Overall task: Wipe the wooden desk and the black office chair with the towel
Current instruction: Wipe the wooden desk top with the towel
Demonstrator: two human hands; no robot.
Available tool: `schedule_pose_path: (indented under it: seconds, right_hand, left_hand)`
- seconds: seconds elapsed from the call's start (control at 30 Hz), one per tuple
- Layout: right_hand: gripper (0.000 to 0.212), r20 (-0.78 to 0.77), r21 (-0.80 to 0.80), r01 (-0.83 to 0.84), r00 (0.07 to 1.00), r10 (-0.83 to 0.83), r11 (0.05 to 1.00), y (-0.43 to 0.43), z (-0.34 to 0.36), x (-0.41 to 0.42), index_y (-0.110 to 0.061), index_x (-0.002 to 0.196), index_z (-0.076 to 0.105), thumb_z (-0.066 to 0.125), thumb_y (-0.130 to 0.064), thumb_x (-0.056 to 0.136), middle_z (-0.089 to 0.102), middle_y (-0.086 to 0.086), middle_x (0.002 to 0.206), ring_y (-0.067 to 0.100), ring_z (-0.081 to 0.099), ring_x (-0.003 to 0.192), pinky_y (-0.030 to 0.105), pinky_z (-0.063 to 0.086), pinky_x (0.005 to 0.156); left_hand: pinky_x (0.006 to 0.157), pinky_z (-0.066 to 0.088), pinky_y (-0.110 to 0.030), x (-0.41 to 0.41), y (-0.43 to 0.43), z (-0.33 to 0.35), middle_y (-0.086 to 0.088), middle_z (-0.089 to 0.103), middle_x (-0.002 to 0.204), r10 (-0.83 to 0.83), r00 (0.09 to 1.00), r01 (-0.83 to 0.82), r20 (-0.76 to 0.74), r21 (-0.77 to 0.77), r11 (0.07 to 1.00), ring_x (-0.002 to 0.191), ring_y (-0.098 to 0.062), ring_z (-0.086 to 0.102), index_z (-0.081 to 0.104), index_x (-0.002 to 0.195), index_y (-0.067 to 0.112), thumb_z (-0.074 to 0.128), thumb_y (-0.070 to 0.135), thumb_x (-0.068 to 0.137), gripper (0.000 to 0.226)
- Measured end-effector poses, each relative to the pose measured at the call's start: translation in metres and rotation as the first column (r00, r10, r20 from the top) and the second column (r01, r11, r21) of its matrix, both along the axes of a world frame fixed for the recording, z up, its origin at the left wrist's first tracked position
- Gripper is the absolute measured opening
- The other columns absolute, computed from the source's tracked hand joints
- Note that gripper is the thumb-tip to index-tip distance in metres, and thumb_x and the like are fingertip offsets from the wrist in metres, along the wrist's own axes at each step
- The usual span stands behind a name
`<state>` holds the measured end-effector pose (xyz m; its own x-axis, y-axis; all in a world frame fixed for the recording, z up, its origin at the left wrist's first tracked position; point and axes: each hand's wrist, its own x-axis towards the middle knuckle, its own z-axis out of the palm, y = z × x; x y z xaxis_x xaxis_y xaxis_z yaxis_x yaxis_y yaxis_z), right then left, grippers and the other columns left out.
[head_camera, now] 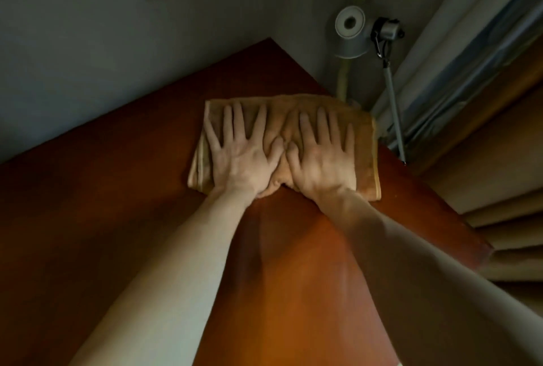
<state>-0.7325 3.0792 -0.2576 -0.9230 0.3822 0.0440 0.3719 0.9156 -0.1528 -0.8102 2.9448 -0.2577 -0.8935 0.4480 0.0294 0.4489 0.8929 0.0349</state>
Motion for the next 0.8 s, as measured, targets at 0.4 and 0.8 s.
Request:
schedule_pose_path:
  seconds: [0.4,0.8]
  right_hand:
    - [0.073,-0.017,0.009,-0.025,1.000,0.025,1.000,-0.082,-0.003,0.095,-0.025,0.166,0.013,0.013,-0.057,0.100,0.007,0.010,0.173,0.026,-0.003,0.160,0.057,0.000,0.127]
    - [0.076,0.053,0.008,-0.064,0.997,0.063,0.998,-0.144,-0.001,0.159,-0.026,0.166,0.006,0.010,-0.060,0.099,0.000,0.010,0.173,0.027,-0.008,0.159,0.057,-0.001,0.127]
  left_hand:
    - [0.124,-0.006,-0.061,0.097,-0.087,-0.006,-0.016,0.005,0.172,-0.003,0.999,0.004,-0.033,0.044,0.999,0.159,-0.031,-0.001,0.001,0.164,0.034,0.001,0.069,0.094,0.079]
    - [0.124,0.000,-0.062,0.167,-0.155,-0.005,-0.017,0.009,0.171,0.080,0.996,-0.076,-0.041,0.086,0.993,0.159,-0.033,0.004,0.013,0.164,0.034,0.009,0.071,0.095,0.078]
